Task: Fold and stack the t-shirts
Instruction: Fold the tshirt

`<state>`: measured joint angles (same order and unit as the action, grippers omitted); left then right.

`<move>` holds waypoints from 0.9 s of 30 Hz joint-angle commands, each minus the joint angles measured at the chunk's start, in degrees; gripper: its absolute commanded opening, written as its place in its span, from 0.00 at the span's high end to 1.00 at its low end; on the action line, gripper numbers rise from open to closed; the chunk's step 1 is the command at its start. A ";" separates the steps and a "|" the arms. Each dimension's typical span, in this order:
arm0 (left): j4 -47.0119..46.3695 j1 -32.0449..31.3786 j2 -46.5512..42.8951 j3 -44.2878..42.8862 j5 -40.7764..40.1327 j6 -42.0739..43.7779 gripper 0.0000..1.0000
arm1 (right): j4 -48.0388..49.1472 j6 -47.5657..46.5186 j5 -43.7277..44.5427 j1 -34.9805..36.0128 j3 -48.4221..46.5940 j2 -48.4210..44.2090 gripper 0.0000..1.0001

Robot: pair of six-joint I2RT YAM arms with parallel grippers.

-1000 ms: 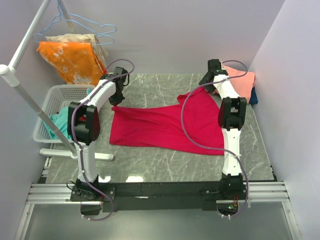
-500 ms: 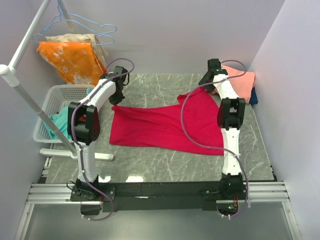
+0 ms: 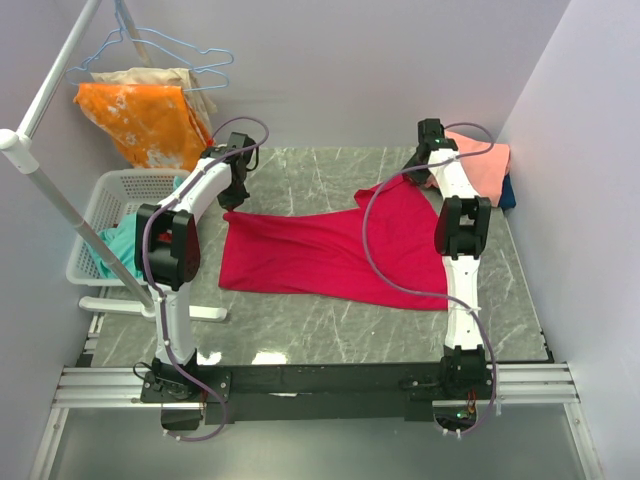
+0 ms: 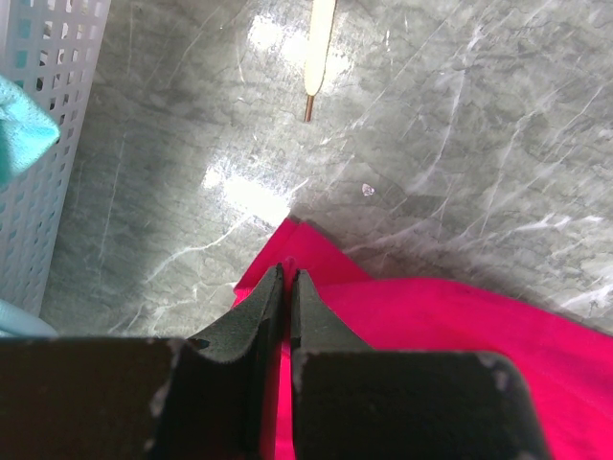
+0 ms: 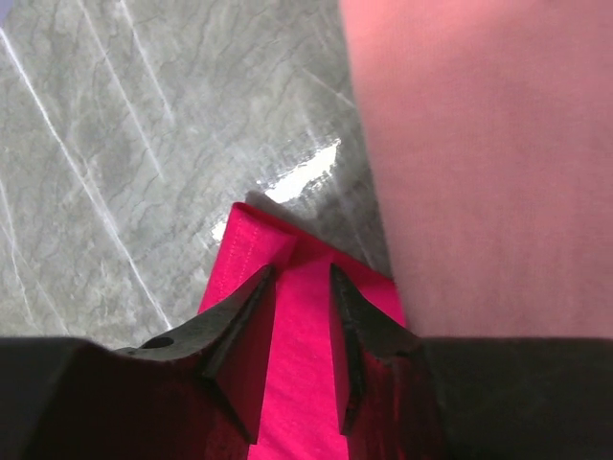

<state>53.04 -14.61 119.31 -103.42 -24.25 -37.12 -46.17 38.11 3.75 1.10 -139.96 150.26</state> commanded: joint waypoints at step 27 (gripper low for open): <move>-0.13 -1.12 -7.33 3.31 0.43 -1.02 0.99 | -1.38 4.69 -3.31 -2.33 -5.50 3.11 0.66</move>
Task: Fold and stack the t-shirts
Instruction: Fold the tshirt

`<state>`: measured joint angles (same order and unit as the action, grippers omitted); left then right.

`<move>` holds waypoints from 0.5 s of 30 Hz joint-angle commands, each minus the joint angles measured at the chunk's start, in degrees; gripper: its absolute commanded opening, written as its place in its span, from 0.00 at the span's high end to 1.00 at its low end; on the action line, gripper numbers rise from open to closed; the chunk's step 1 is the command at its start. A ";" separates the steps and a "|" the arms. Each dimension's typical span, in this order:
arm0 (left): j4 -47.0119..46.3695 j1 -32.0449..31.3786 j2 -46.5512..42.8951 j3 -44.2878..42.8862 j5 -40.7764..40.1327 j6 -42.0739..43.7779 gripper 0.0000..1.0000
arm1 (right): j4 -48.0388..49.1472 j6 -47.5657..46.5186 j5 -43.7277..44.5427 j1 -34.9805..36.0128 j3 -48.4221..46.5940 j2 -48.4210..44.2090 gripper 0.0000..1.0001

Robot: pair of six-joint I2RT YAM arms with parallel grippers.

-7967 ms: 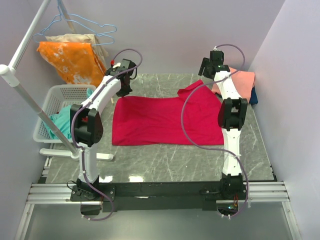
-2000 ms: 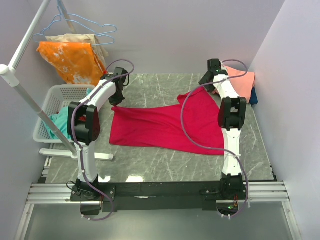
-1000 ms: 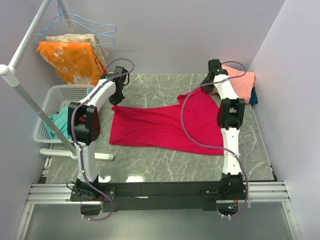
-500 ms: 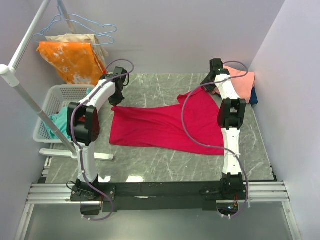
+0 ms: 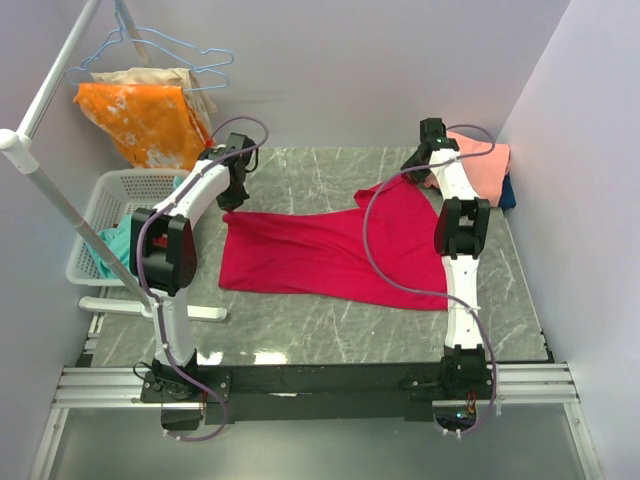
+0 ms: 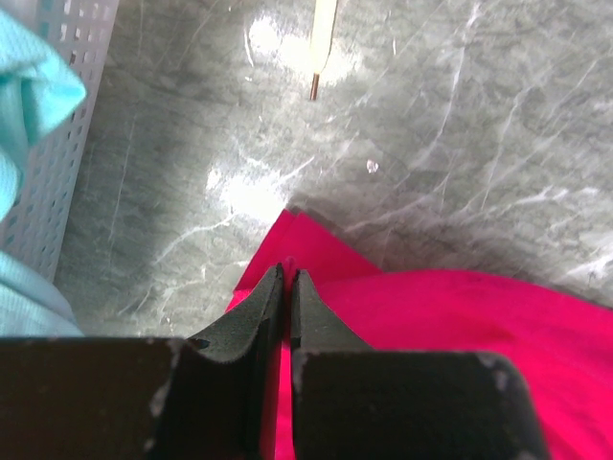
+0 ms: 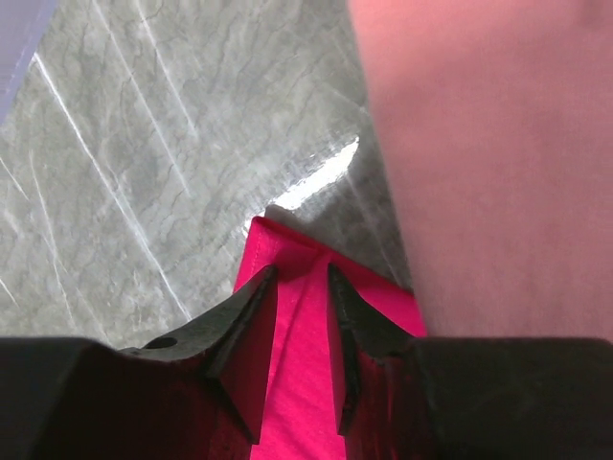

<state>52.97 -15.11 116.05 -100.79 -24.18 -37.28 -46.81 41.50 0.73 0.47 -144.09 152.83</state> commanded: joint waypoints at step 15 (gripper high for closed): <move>-0.32 -0.71 -4.87 1.56 0.28 -0.60 0.99 | -0.92 1.31 -0.56 -2.31 -0.58 0.36 1.00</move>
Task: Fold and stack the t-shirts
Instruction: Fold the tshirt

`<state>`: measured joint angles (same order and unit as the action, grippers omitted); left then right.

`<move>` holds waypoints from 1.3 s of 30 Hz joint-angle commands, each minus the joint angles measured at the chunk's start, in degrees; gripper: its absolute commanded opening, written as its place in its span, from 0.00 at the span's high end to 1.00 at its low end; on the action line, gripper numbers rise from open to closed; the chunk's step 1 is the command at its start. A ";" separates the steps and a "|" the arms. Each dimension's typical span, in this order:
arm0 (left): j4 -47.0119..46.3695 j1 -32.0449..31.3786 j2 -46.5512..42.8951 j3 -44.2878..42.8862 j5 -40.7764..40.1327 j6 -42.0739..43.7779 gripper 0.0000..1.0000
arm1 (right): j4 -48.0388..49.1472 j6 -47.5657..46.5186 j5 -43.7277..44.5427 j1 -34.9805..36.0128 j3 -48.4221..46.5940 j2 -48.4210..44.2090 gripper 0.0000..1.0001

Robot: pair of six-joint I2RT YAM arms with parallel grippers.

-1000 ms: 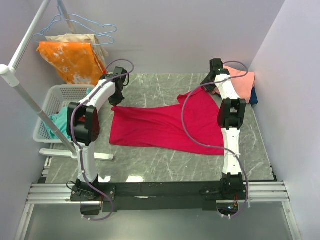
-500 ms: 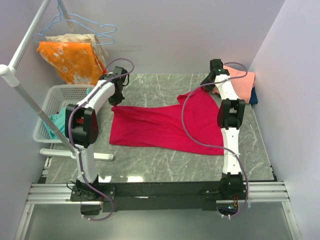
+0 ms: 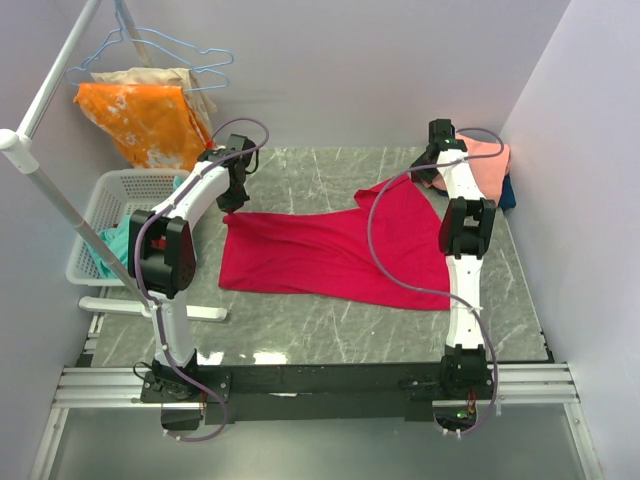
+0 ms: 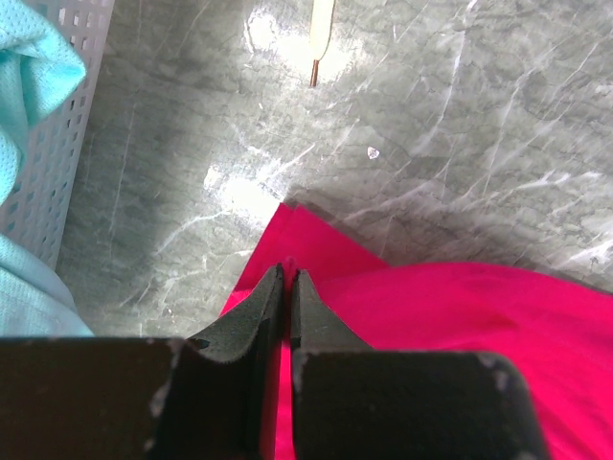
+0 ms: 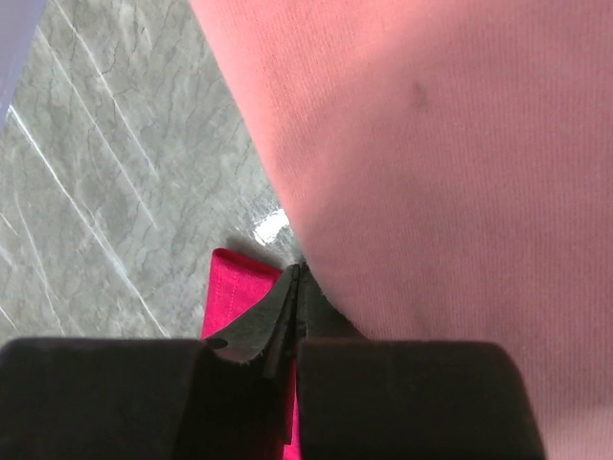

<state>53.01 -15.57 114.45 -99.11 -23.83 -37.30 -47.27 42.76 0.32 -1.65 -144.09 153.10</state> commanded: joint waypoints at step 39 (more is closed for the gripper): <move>1.57 -0.34 -2.39 -2.84 -1.74 -0.41 0.99 | 12.64 5.75 -2.95 4.73 5.23 -2.11 0.70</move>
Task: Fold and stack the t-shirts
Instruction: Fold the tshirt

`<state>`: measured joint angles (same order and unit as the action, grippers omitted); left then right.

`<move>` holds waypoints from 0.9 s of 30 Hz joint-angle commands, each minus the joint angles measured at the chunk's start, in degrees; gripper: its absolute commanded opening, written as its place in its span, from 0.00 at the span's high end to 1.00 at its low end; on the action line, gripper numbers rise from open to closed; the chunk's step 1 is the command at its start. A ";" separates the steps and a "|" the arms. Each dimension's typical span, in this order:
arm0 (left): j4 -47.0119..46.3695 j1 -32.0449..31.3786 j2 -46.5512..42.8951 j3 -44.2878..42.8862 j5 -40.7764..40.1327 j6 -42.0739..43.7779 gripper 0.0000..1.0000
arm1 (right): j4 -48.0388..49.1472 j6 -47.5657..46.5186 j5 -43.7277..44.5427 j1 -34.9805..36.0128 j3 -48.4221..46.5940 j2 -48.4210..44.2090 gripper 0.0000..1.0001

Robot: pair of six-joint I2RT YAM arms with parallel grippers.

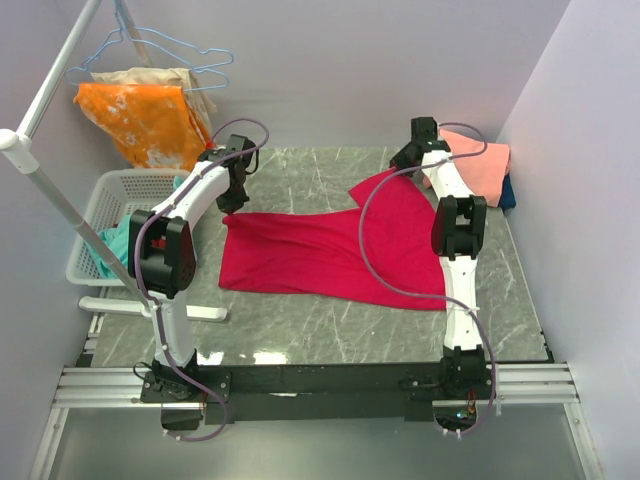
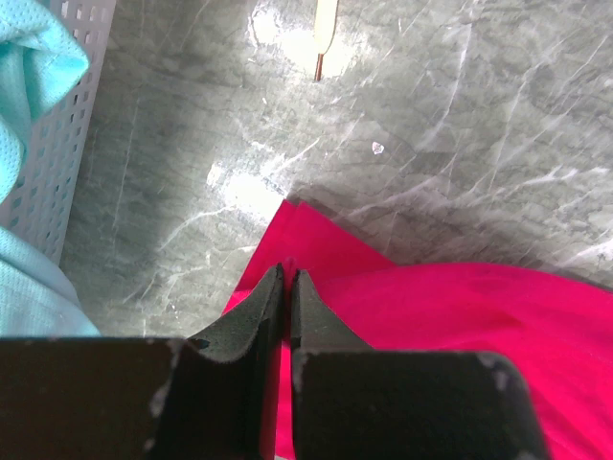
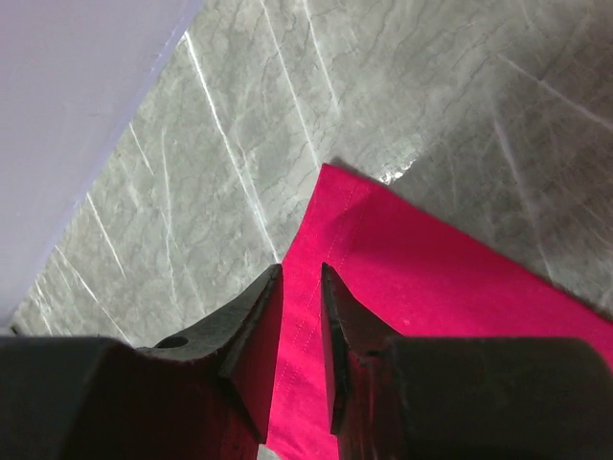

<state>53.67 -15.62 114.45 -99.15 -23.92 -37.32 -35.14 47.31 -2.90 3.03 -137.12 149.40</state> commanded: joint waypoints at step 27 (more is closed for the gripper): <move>1.26 -0.29 -1.87 -3.94 -1.39 0.58 0.98 | -7.23 4.11 3.77 -1.27 -7.90 6.34 1.00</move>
<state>54.48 -15.64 114.45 -100.12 -23.97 -37.10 -41.19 50.72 -0.38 2.59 -143.17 154.01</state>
